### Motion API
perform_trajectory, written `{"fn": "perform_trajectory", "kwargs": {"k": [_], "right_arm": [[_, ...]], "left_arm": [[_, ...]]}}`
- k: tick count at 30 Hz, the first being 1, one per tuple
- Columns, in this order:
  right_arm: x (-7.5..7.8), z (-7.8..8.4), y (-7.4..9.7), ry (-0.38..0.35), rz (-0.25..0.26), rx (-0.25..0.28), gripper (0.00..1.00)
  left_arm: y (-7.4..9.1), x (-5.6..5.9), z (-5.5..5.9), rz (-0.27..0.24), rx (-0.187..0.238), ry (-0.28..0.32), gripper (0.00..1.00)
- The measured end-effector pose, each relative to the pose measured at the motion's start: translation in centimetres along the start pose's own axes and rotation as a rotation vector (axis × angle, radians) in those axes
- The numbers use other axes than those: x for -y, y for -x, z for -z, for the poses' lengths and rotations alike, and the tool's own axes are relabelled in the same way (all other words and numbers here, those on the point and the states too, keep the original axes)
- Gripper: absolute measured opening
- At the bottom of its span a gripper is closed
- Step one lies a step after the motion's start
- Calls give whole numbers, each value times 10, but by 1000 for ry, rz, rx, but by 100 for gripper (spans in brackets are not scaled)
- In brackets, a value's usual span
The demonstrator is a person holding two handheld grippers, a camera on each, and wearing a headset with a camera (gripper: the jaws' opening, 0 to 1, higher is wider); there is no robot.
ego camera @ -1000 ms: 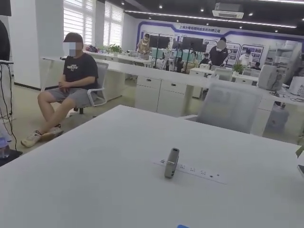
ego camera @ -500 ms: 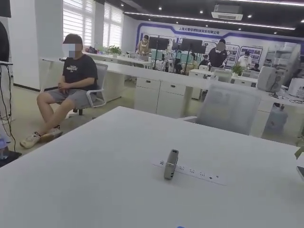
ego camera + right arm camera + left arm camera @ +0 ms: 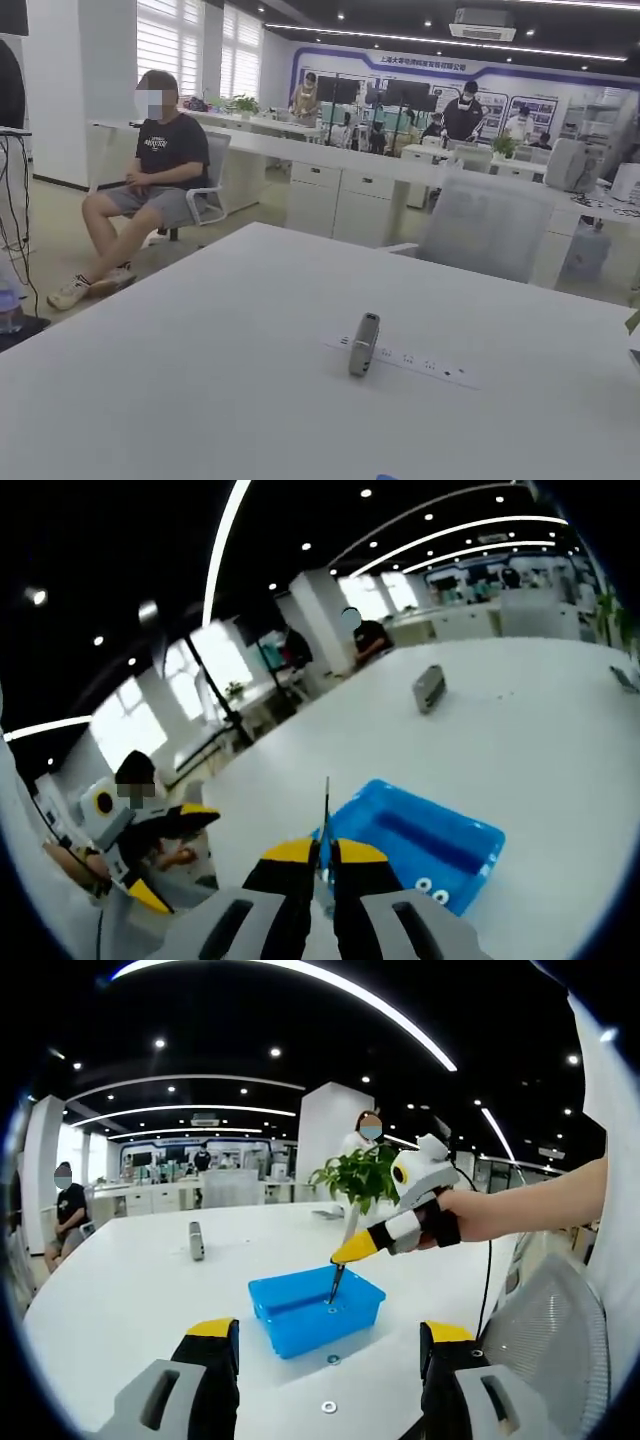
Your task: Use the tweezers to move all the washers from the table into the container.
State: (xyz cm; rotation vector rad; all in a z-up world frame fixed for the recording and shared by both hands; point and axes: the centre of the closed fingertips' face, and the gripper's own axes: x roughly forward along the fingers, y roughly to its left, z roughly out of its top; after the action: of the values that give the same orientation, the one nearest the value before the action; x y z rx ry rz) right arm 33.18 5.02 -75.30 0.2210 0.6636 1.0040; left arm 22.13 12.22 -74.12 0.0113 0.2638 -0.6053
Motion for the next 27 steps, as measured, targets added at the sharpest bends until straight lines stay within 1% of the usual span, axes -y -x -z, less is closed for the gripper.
{"fn": "perform_trajectory", "kwargs": {"k": [3,8,9,11,12,13,17,18,21,22,23,26,27], "right_arm": [[12,0,-3,-27,35,-9,3],[25,4,-11,-27,75,-46,3],[27,6,-12,-23,82,-56,3],[35,11,-15,18,104,-87,3],[39,15,-19,28,110,-100,3],[42,17,-20,20,114,-110,3],[49,16,-25,38,130,-115,3],[52,15,-26,61,143,-116,3],[52,16,-30,80,149,-123,3],[52,17,-32,92,147,-131,3],[51,18,-33,98,146,-136,3],[52,21,-36,134,148,-156,3],[53,23,-37,156,147,-169,3]], "left_arm": [[0,0,0,-1,2,3,74],[0,0,1,0,-5,-1,74],[0,0,1,0,-5,0,74],[0,0,1,0,-4,1,74],[0,0,1,0,-5,2,74],[0,1,1,3,-7,3,74],[-1,2,3,9,-16,-1,74],[-1,2,3,8,-18,0,74],[-1,2,2,9,-10,8,75],[-1,3,-1,17,9,18,76],[-1,3,-2,18,14,22,77],[-1,3,-1,13,9,24,77],[-1,3,-1,13,9,22,77]]}}
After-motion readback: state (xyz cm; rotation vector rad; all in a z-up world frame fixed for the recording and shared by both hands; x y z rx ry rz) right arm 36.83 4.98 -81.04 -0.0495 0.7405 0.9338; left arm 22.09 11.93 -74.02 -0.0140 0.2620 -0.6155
